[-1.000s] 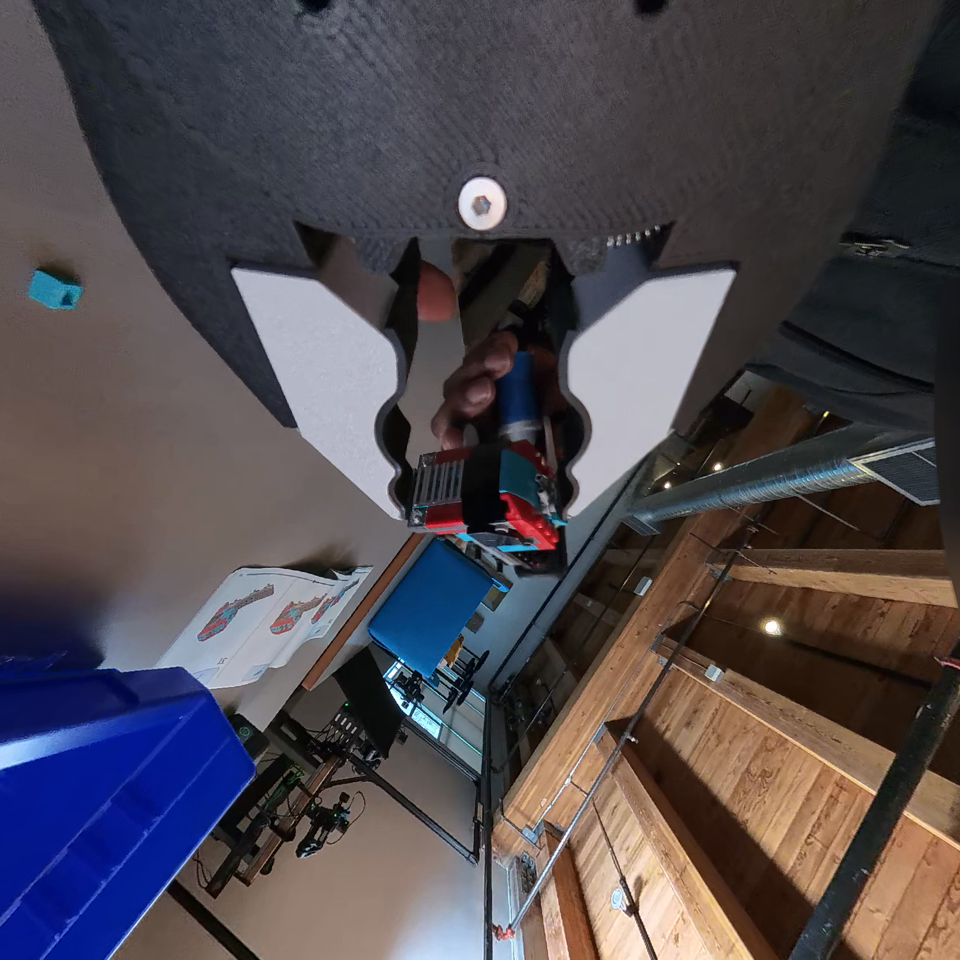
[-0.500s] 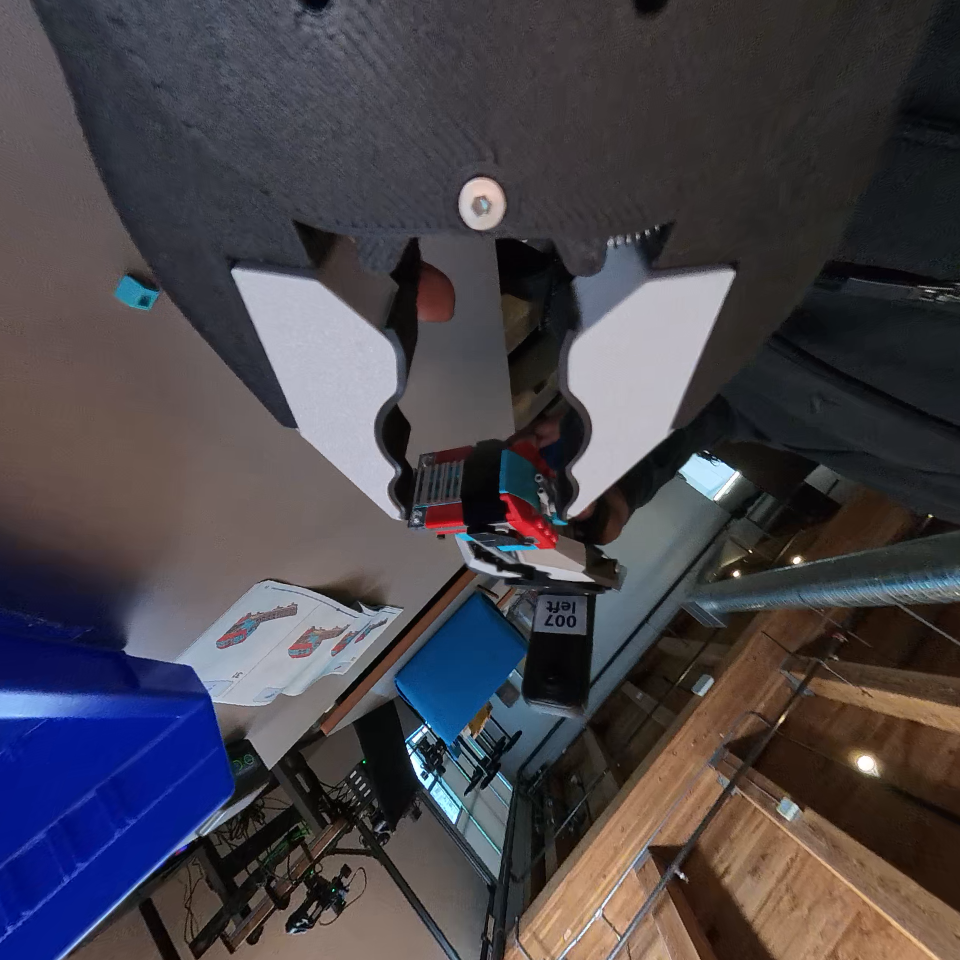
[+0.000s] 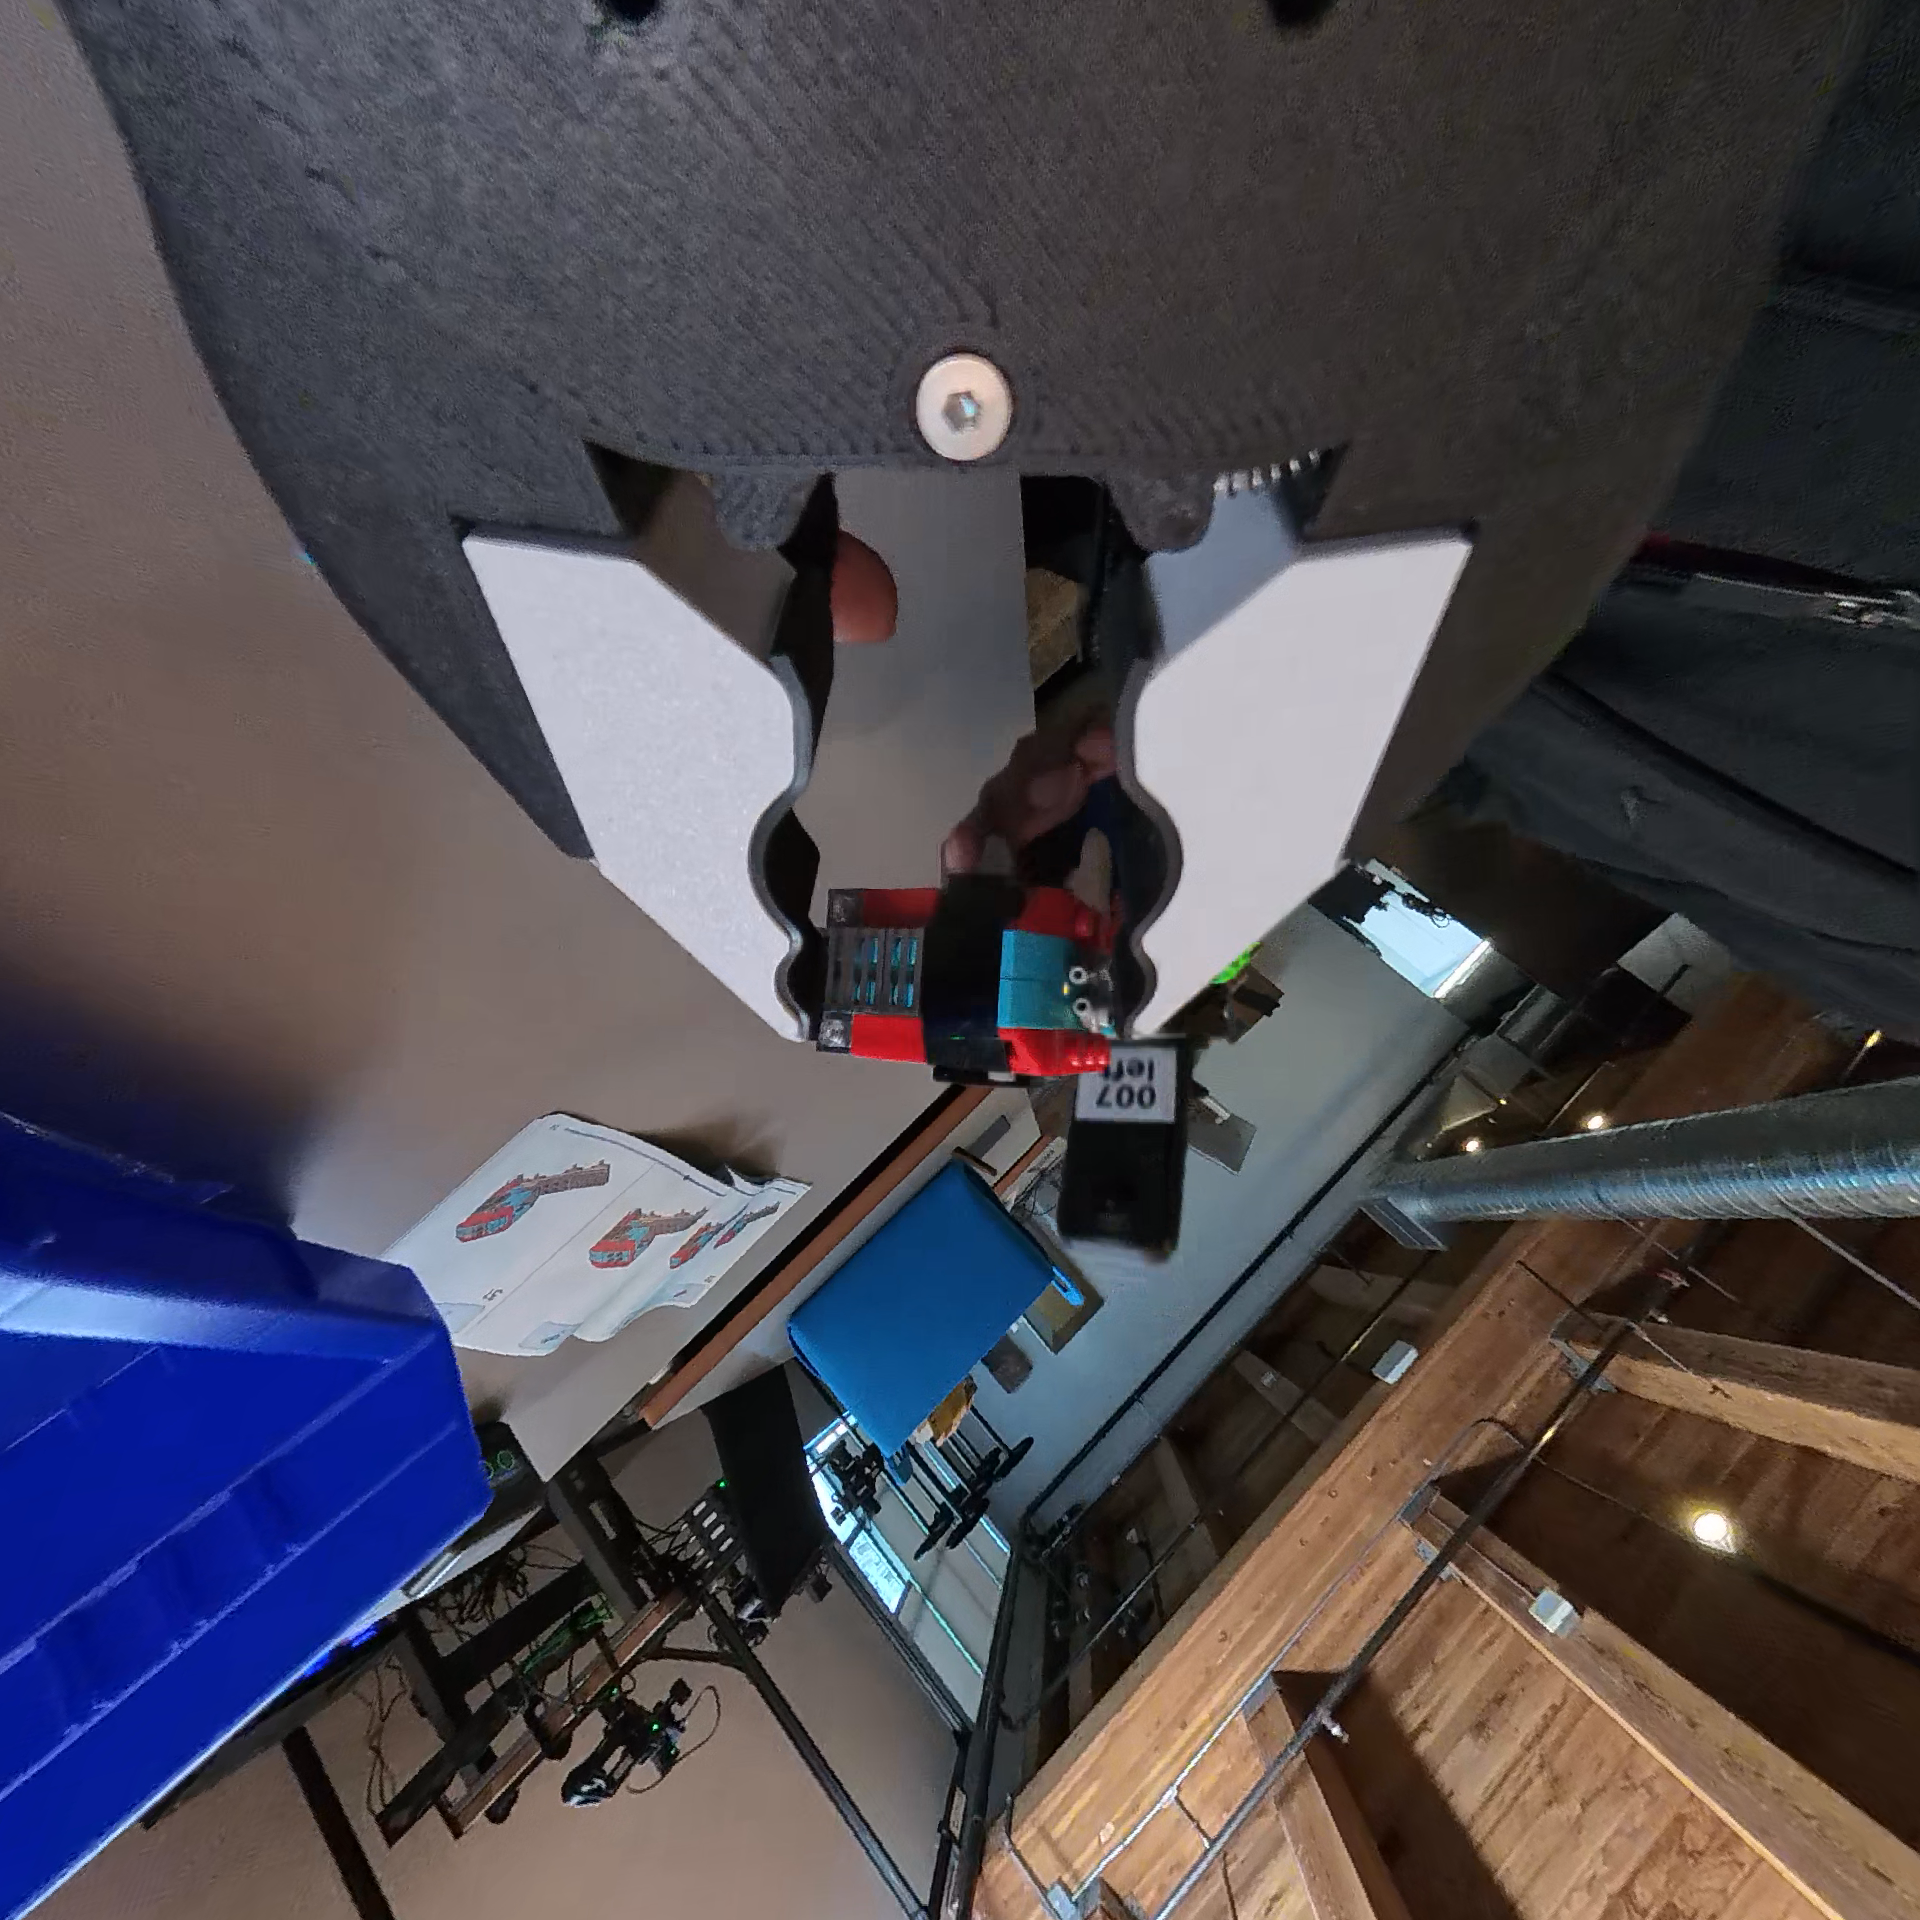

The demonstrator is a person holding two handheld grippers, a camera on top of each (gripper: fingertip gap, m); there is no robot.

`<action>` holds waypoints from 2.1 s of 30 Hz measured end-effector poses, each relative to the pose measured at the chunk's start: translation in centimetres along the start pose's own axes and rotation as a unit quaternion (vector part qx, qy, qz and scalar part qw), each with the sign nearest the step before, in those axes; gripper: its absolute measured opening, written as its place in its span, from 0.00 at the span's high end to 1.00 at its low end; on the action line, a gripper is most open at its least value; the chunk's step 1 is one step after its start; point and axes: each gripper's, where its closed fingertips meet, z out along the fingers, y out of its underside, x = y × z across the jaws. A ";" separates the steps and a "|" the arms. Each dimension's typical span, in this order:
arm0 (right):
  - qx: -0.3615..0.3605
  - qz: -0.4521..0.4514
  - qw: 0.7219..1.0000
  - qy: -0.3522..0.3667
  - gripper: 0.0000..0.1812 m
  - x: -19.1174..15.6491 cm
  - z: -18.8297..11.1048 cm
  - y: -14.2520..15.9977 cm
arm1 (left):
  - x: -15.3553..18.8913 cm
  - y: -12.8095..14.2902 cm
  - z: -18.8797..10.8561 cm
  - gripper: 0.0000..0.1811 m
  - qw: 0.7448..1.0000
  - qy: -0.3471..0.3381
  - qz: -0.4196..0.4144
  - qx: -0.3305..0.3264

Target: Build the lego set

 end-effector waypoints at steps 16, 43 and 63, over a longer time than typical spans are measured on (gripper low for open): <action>0.073 -0.158 0.970 0.170 0.80 2.3 -2.0 -1.9 | -3.5 -1.0 -0.4 0.92 0.965 -0.152 -0.001 0.215; -0.040 -0.390 0.885 0.251 0.99 1.2 1.6 1.1 | -3.8 -1.4 -1.8 0.92 0.912 -0.296 0.190 0.211; -0.031 -0.390 0.888 0.240 0.98 0.9 1.1 1.2 | -3.4 -1.4 -1.8 0.91 0.881 -0.334 0.284 0.178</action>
